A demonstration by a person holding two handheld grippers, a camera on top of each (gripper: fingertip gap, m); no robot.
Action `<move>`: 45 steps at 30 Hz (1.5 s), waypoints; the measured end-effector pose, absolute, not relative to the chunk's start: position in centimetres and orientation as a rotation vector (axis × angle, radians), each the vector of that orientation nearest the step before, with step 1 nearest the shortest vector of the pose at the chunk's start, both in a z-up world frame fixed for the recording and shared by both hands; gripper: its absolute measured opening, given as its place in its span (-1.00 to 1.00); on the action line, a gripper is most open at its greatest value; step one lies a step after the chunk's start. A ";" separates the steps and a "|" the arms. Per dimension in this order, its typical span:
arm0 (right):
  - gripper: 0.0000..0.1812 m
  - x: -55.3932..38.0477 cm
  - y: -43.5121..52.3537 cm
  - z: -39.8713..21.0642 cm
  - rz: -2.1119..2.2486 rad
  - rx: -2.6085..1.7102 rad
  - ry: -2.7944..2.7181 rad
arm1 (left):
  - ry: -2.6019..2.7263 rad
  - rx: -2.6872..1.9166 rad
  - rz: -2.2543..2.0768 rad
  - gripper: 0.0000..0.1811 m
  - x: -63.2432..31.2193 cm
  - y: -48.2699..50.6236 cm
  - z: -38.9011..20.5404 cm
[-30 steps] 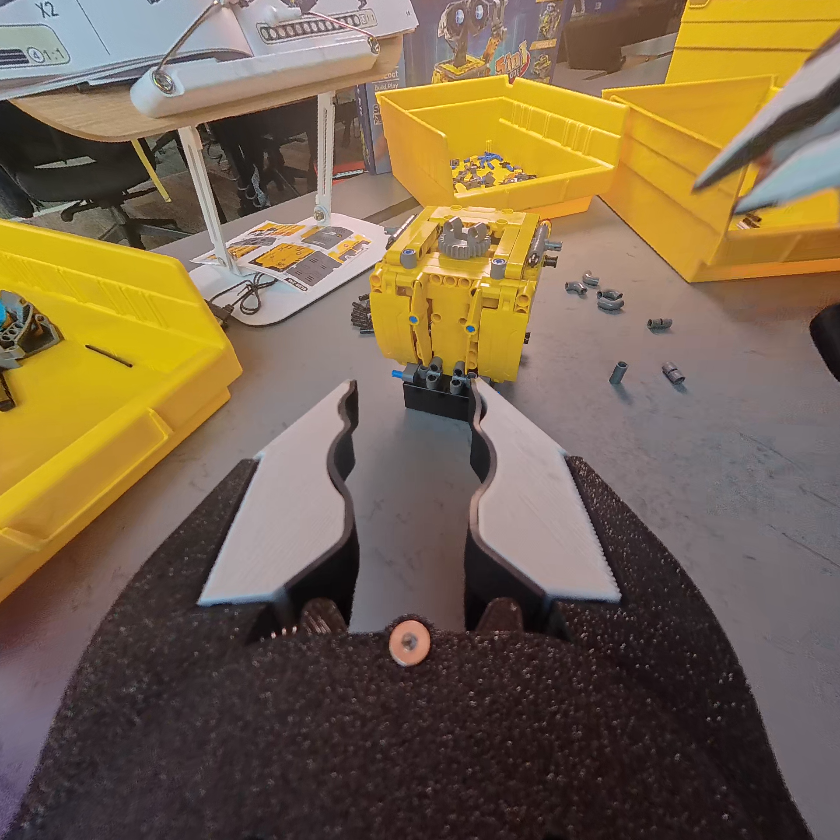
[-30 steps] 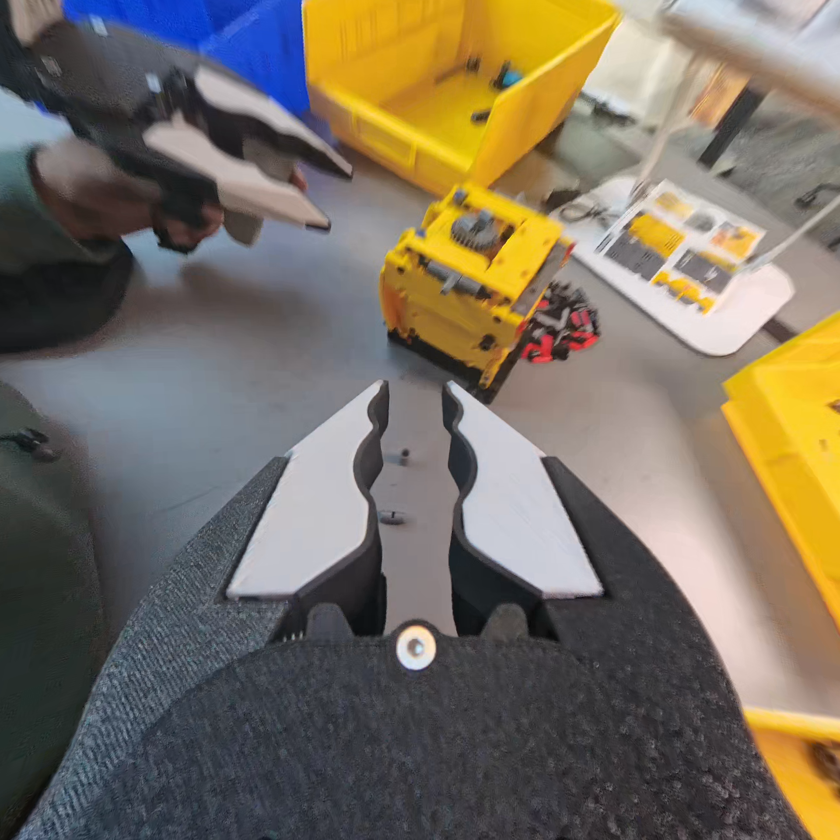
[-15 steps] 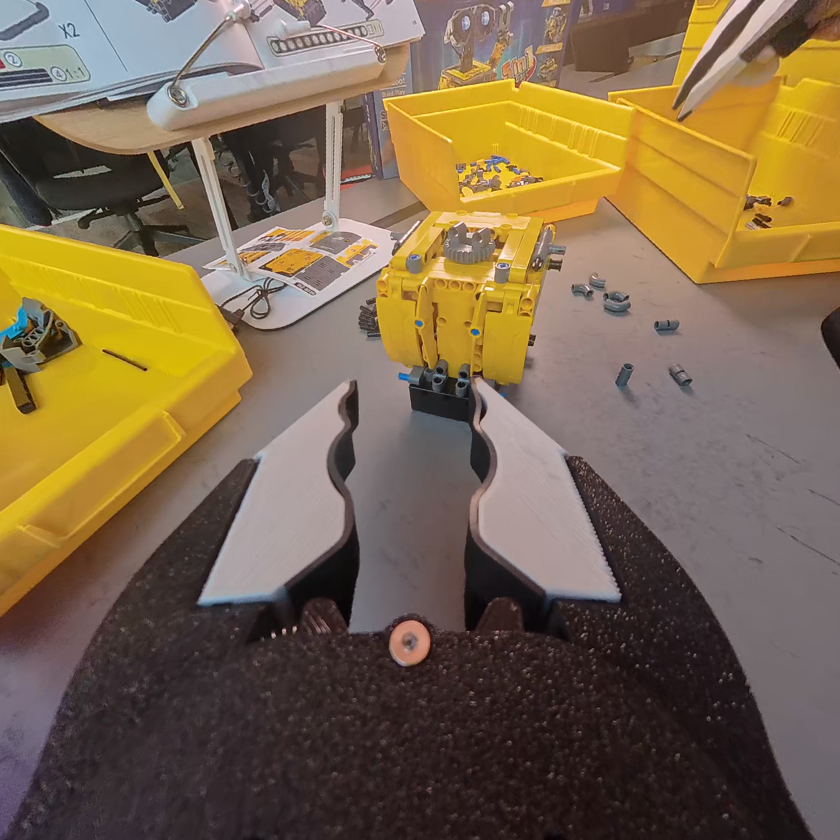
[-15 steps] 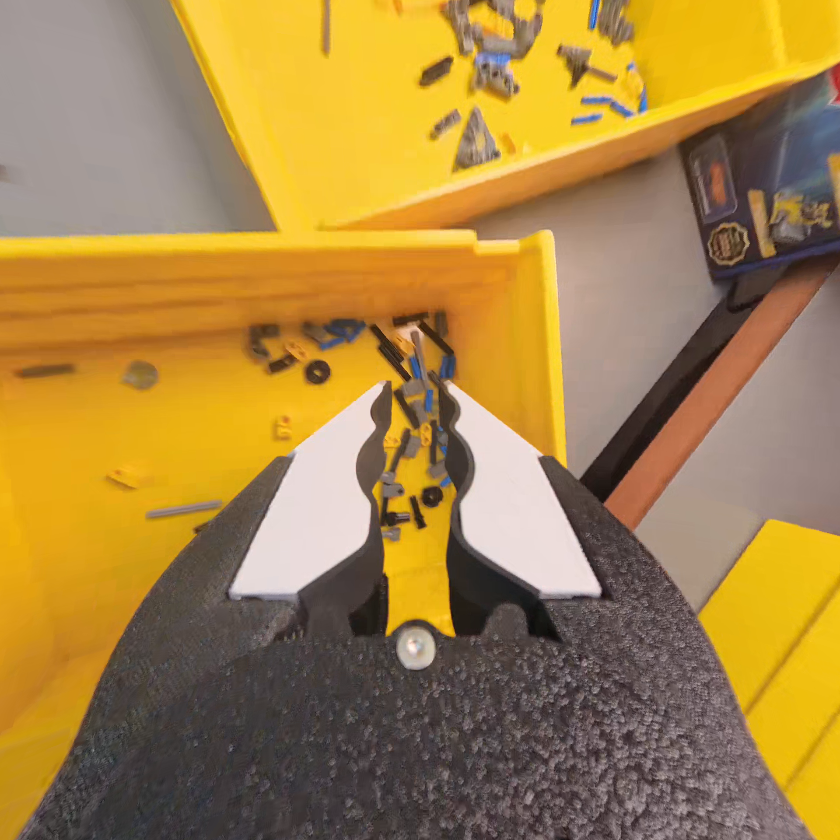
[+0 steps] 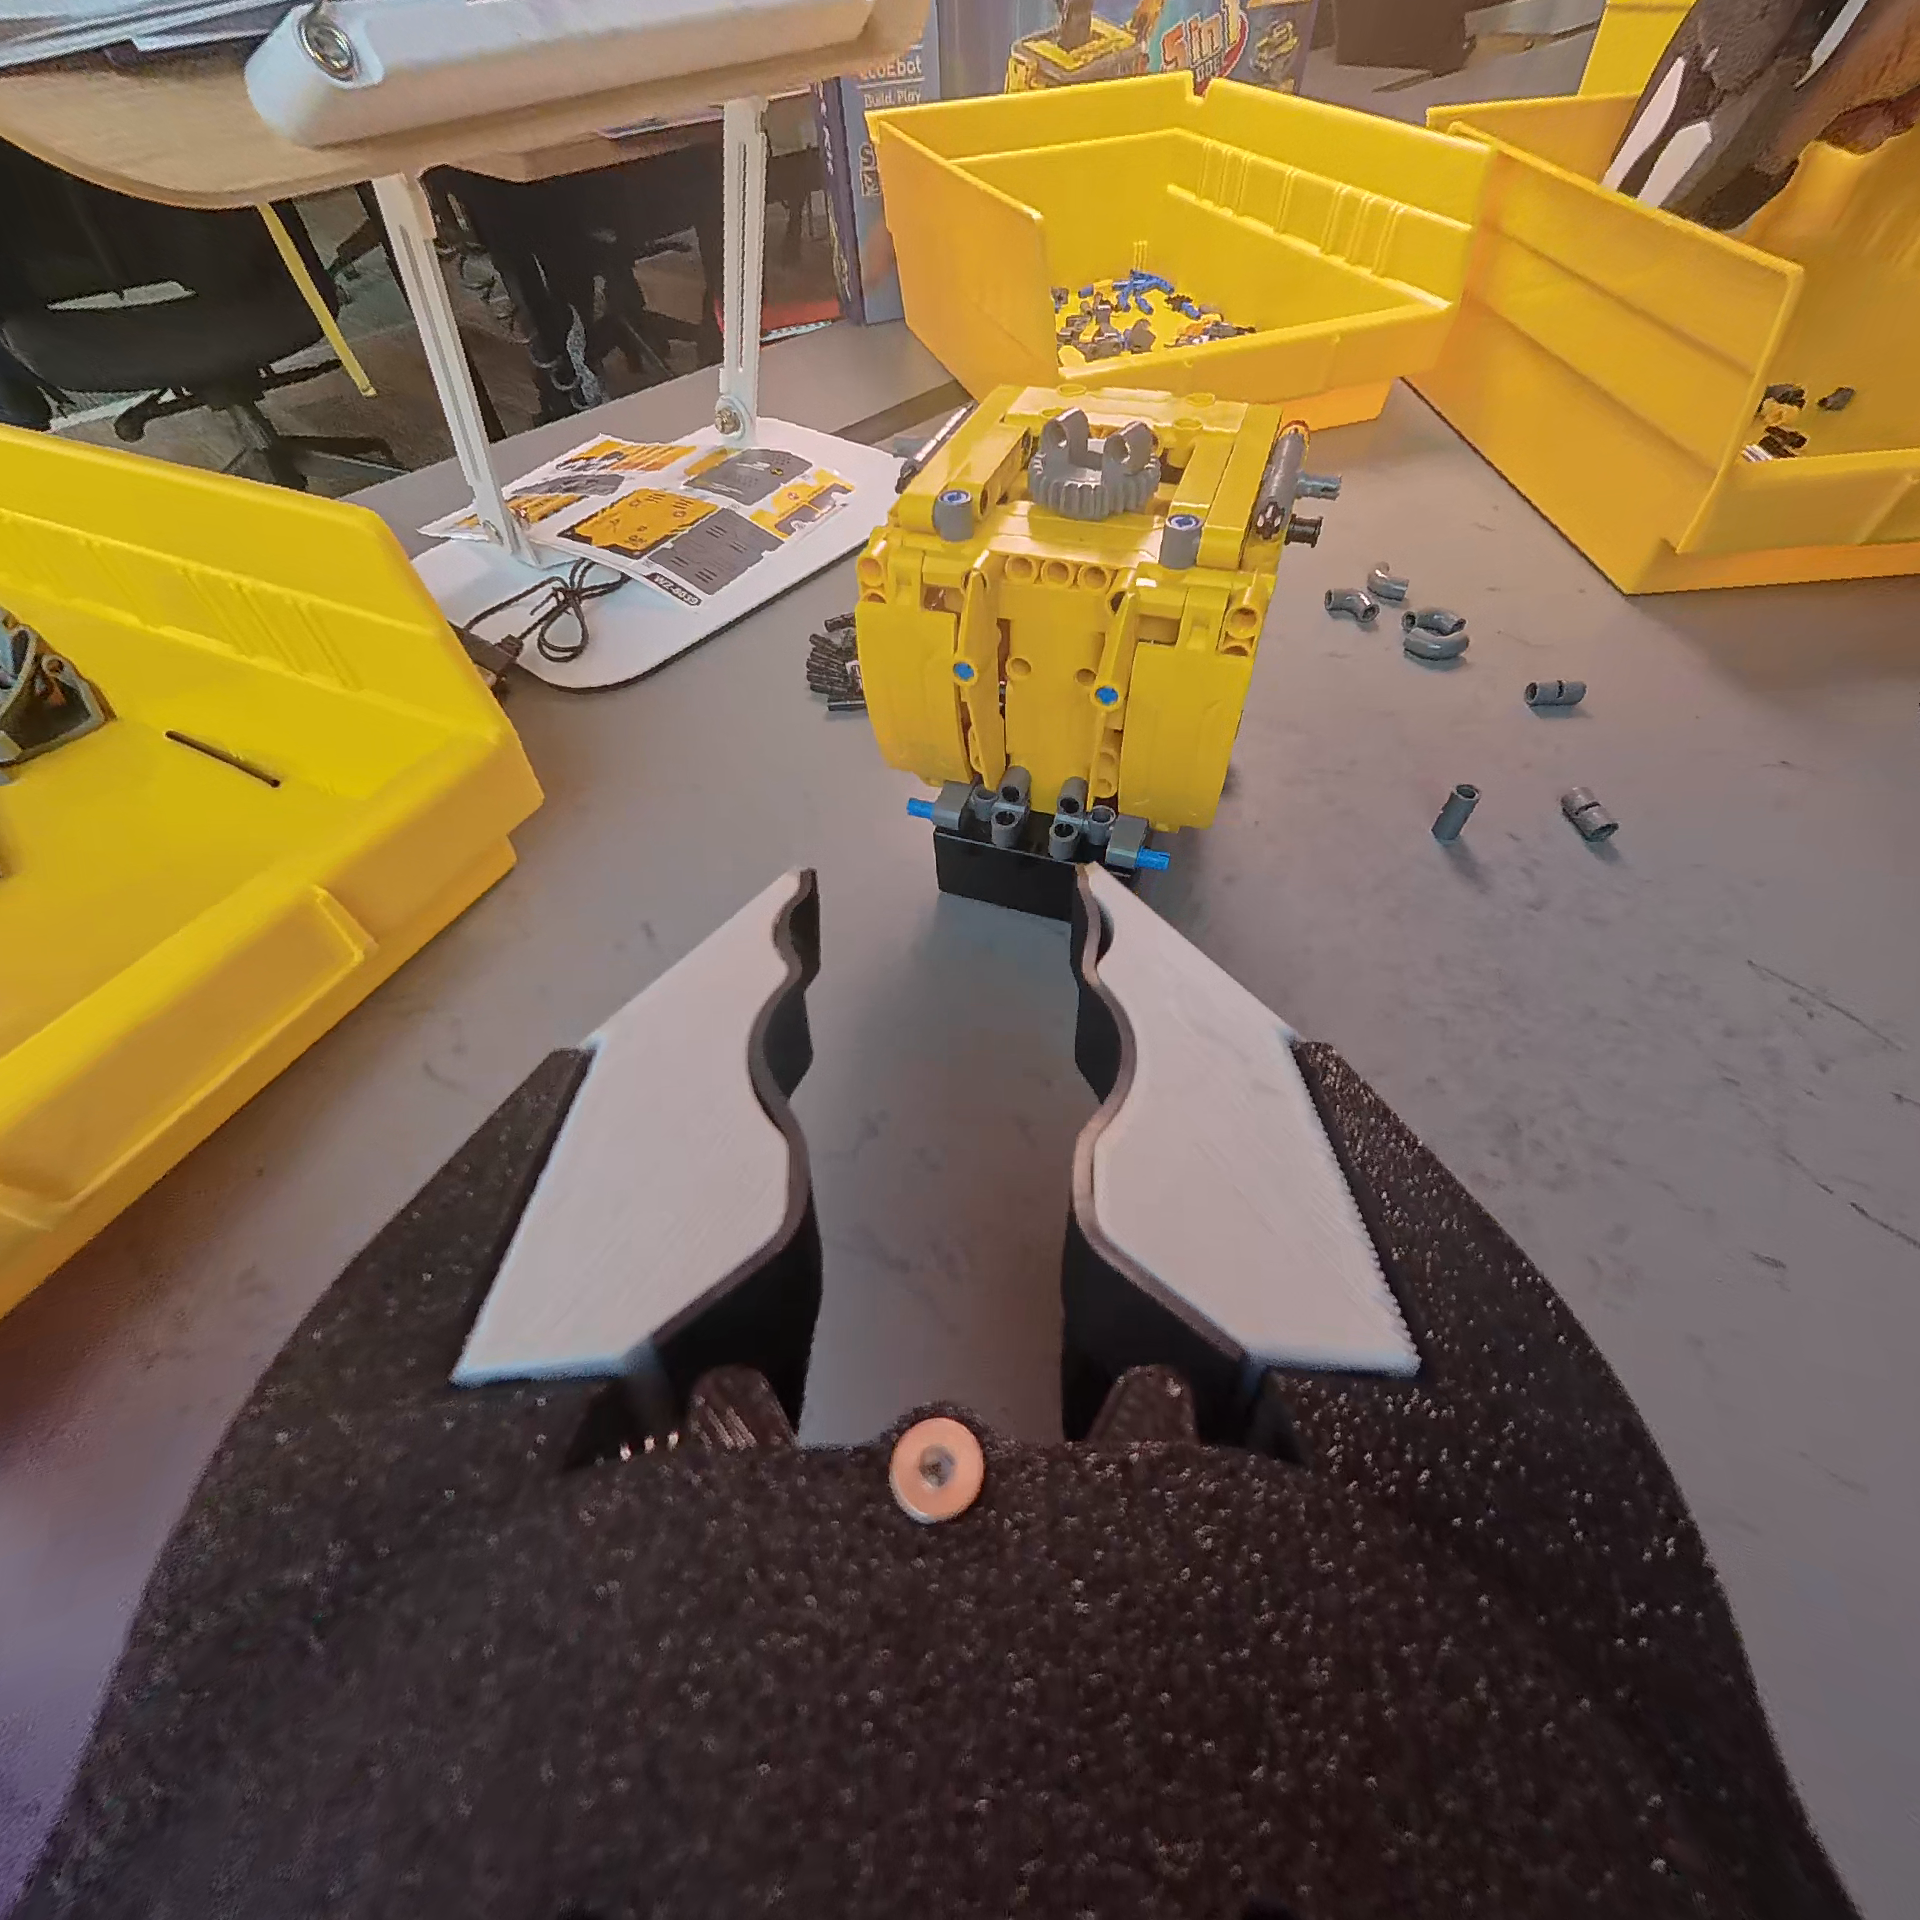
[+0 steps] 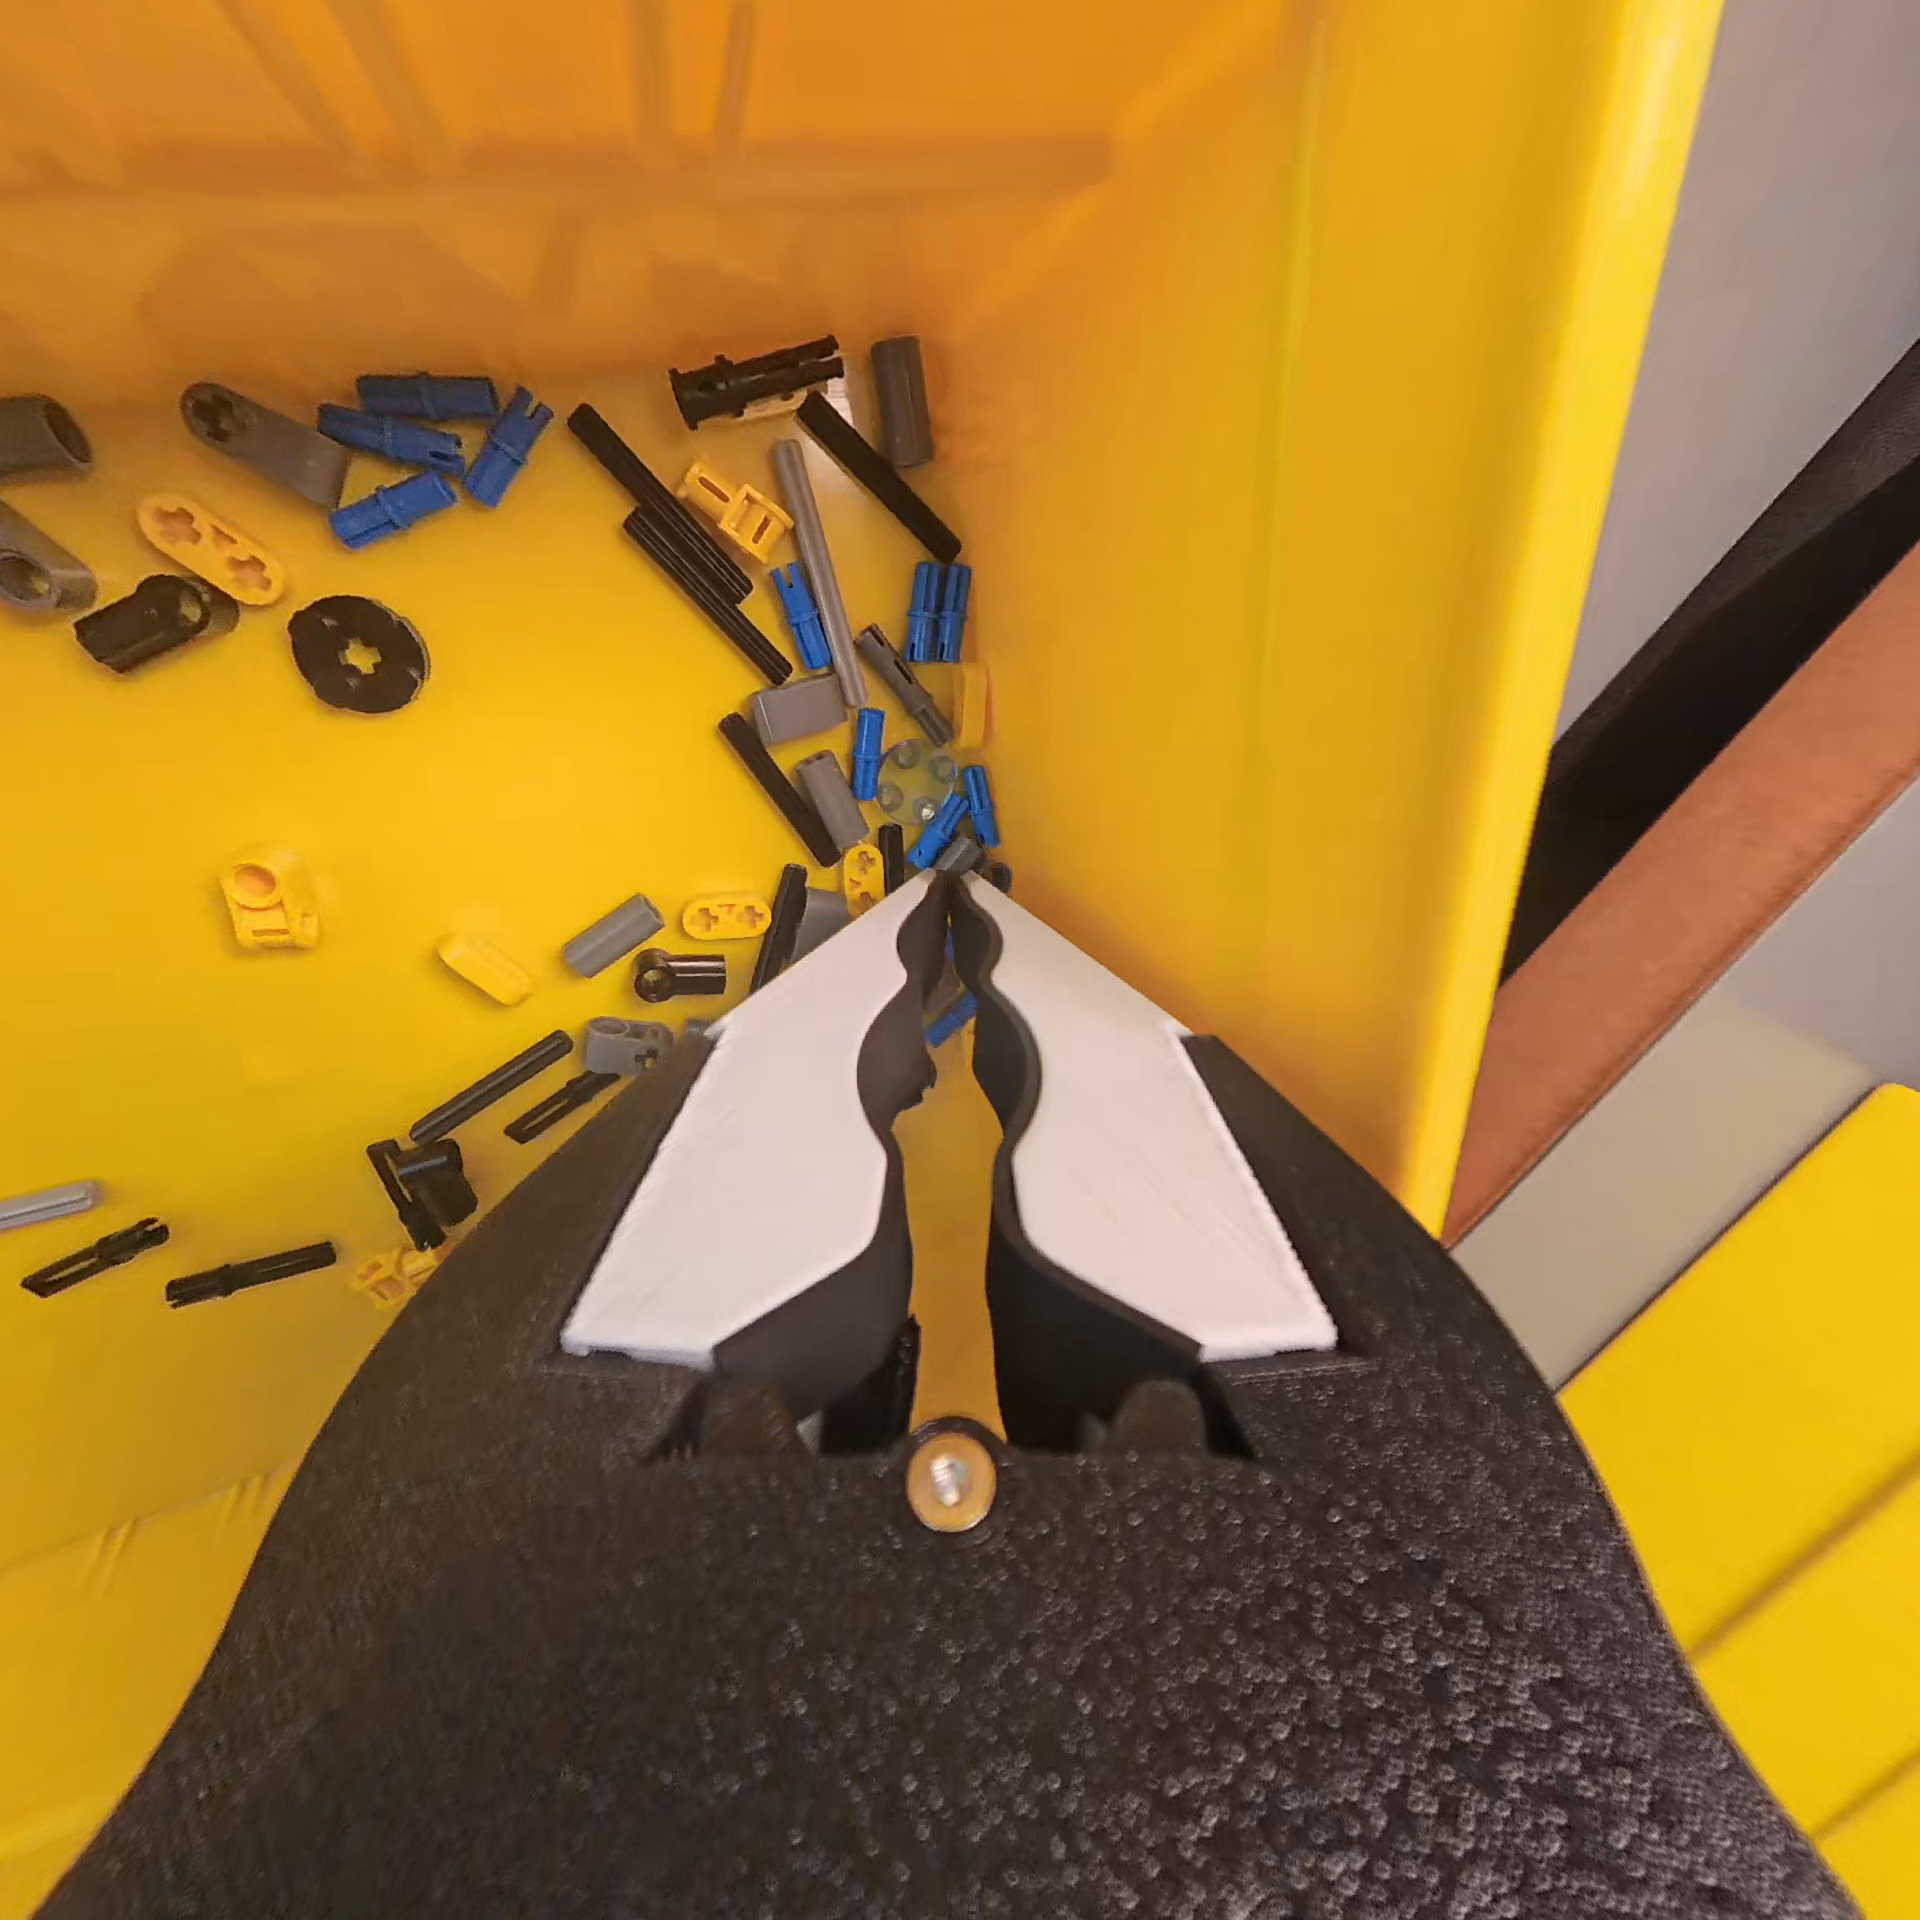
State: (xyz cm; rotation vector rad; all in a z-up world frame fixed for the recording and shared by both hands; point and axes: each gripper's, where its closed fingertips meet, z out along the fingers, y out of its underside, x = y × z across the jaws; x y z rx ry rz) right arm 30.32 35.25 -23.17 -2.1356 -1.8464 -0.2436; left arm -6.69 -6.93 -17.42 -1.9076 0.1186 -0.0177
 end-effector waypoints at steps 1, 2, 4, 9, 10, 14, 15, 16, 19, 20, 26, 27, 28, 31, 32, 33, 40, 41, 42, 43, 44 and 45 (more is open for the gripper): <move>-1.00 30.3 35.2 -23.2 -0.237 -2.139 -1.846 | 0.117 -1.909 -0.017 -0.48 -6.7 -6.9 -17.4; -1.00 30.2 35.0 -23.2 -0.219 -2.153 -1.850 | 0.116 -1.909 -0.016 -0.48 -6.8 -6.9 -17.5; -0.99 30.1 34.5 -23.4 -0.187 -2.156 -1.876 | 0.115 -1.911 -0.015 -0.48 -6.8 -6.9 -17.5; -0.98 28.9 33.8 -21.8 0.004 -2.177 -1.808 | 0.117 -1.917 -0.017 -0.48 -6.7 -6.9 -17.7; -0.97 28.9 34.3 -21.3 0.004 -2.180 -1.769 | 0.117 -1.918 -0.018 -0.48 -6.7 -6.9 -17.7; -0.95 29.2 35.6 -20.7 -0.035 -2.174 -1.701 | 0.118 -1.920 -0.019 -0.48 -6.7 -6.8 -17.7; -0.94 28.9 35.7 -20.7 -0.029 -2.168 -1.686 | 0.117 -1.920 -0.019 -0.48 -6.7 -6.8 -17.7; -0.93 28.4 35.7 -20.8 -0.005 -2.158 -1.671 | 0.116 -1.920 -0.020 -0.48 -6.8 -6.8 -17.8; -0.91 26.5 35.6 -21.1 0.069 -2.138 -1.598 | 0.114 -1.923 -0.020 -0.48 -6.8 -6.8 -17.8; -0.90 26.0 35.6 -21.4 0.082 -2.130 -1.585 | 0.114 -1.923 -0.020 -0.48 -6.8 -6.8 -17.8; -0.96 25.4 35.1 -23.4 0.069 -2.189 -1.598 | 0.107 -1.927 -0.019 -0.48 -6.9 -6.8 -17.9; -1.00 25.4 34.9 -23.5 0.085 -2.197 -1.602 | 0.106 -1.928 -0.019 -0.48 -6.9 -6.8 -17.9; -1.00 25.5 34.7 -23.5 0.099 -2.214 -1.602 | 0.106 -1.929 -0.019 -0.48 -6.9 -6.8 -17.9; -1.00 26.3 33.9 -23.8 0.104 -2.245 -1.652 | 0.105 -1.933 -0.020 -0.48 -6.9 -6.7 -18.0; -1.00 26.5 33.7 -23.8 0.103 -2.238 -1.663 | 0.105 -1.933 -0.020 -0.48 -6.9 -6.7 -18.0; -1.00 26.7 33.4 -23.8 0.109 -2.247 -1.678 | 0.105 -1.934 -0.020 -0.48 -6.9 -6.7 -18.0; -0.98 26.2 31.9 -22.5 0.179 -2.164 -1.749 | 0.104 -1.939 -0.017 -0.48 -7.0 -6.7 -18.1; -0.97 25.8 31.7 -22.1 0.202 -2.138 -1.753 | 0.104 -1.940 -0.016 -0.48 -7.0 -6.7 -18.2; -0.96 25.4 31.4 -21.8 0.228 -2.104 -1.766 | 0.104 -1.941 -0.014 -0.48 -7.0 -6.7 -18.2; -0.94 24.9 31.1 -21.5 0.246 -2.065 -1.783 | 0.104 -1.942 -0.013 -0.48 -7.0 -6.6 -18.2; -0.92 24.6 30.9 -21.4 0.251 -2.034 -1.801 | 0.104 -1.943 -0.012 -0.48 -7.0 -6.6 -18.2; -0.91 24.3 30.6 -21.3 0.255 -2.006 -1.823 | 0.104 -1.943 -0.011 -0.48 -7.0 -6.6 -18.2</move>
